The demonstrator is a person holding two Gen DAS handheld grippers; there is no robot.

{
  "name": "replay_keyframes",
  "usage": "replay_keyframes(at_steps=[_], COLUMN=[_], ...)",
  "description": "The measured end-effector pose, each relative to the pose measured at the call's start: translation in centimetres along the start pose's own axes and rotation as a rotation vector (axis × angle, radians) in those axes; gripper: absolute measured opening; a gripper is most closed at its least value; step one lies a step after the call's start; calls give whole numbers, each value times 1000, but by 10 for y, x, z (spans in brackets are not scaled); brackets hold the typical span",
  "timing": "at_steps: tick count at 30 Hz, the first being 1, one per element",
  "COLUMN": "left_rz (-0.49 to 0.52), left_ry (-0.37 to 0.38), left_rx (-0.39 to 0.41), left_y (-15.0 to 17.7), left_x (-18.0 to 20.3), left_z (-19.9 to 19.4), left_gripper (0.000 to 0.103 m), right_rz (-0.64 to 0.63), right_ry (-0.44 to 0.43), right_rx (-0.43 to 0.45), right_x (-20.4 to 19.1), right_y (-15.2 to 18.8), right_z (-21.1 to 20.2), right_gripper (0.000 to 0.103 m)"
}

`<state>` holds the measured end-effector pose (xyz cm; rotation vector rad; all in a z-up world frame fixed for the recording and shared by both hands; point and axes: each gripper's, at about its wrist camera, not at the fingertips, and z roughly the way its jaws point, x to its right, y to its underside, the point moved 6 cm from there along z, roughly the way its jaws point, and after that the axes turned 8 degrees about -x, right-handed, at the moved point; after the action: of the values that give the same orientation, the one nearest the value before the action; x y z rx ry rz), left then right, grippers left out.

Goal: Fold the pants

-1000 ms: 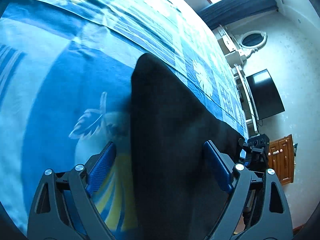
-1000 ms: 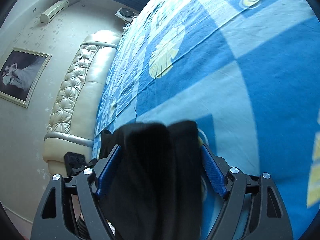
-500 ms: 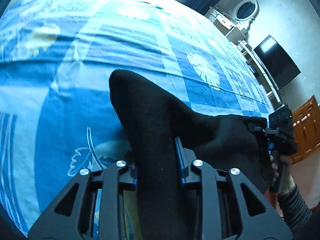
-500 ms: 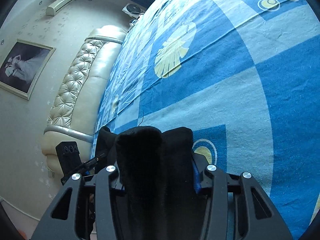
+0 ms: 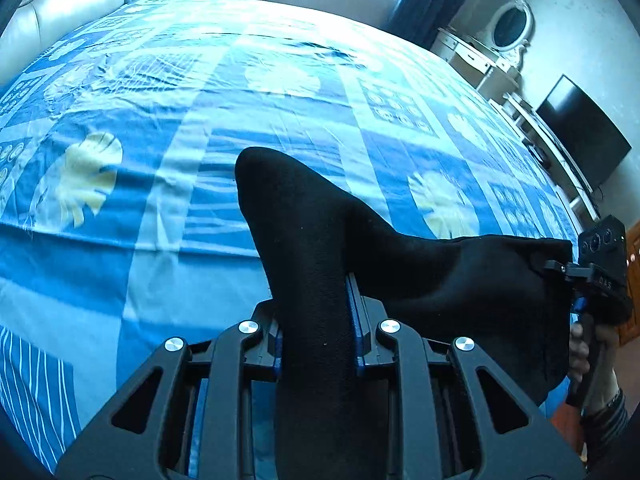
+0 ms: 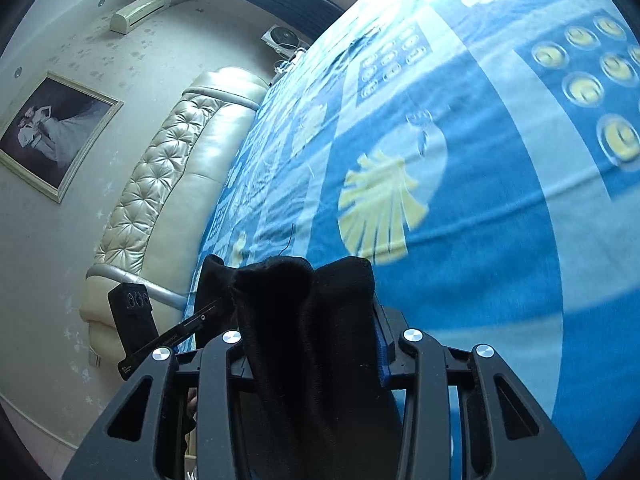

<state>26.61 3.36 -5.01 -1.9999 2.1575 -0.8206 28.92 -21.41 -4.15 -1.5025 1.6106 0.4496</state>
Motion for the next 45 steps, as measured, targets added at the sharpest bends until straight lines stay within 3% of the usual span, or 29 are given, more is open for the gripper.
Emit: replay_keyframes(at_steps=[5,9,16,45], left_rz=[19,12,19,38], left_ry=[-59,-78,-81,-88], left_rx=[-7,-35,-32,-21], left_y=[-27,-26,-23,-21], left_x=[-9,-16,-19,-21], left_z=[19,34,42,45], left_gripper=[23,24,28,33], right_rz=[-2,34,126,126], right_ry=[16,33,-35,-75], right_rx=[4,-17,-18,-4], right_x=[5,24,54,62], right_y=[-27,-30,-23,-20], right_z=[11,25,32,29], right_gripper=[39,39,39,39])
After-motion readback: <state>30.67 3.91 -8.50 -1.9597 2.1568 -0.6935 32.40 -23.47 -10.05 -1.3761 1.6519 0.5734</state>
